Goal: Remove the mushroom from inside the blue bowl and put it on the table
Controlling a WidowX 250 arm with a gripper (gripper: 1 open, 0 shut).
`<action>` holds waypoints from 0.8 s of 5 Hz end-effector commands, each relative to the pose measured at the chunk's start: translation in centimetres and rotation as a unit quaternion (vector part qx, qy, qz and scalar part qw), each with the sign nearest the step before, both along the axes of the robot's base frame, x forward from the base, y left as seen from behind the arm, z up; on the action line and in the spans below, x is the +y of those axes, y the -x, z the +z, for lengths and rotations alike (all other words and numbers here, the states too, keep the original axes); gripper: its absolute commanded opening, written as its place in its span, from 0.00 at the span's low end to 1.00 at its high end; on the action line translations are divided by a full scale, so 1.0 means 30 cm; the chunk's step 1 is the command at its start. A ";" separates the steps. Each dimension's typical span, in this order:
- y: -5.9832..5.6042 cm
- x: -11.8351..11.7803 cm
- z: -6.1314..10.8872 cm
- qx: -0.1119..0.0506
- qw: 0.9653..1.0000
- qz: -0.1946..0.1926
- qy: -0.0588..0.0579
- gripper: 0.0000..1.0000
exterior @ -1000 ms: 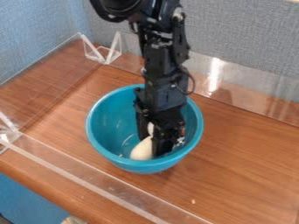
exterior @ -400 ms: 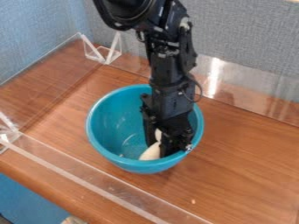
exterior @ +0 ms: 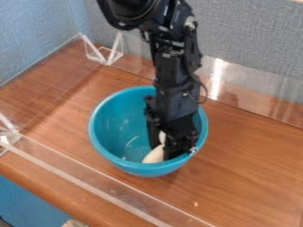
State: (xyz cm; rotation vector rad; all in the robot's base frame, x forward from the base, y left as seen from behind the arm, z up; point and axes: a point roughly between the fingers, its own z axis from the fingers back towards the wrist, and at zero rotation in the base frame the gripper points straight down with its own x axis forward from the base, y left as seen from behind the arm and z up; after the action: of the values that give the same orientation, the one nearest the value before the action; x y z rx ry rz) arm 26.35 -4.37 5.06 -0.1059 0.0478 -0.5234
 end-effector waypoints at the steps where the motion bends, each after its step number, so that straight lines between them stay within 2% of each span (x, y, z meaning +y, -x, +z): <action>1: -0.042 -0.017 0.084 -0.048 0.999 -0.015 0.007 0.00; 3: -0.060 -0.067 0.128 -0.056 0.997 -0.045 0.014 0.00; 4: -0.071 -0.120 0.146 -0.055 0.996 -0.072 0.017 0.00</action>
State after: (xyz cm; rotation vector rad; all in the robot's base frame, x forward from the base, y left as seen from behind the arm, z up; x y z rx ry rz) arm 27.69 -7.59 7.67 -0.1162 0.0062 -0.6475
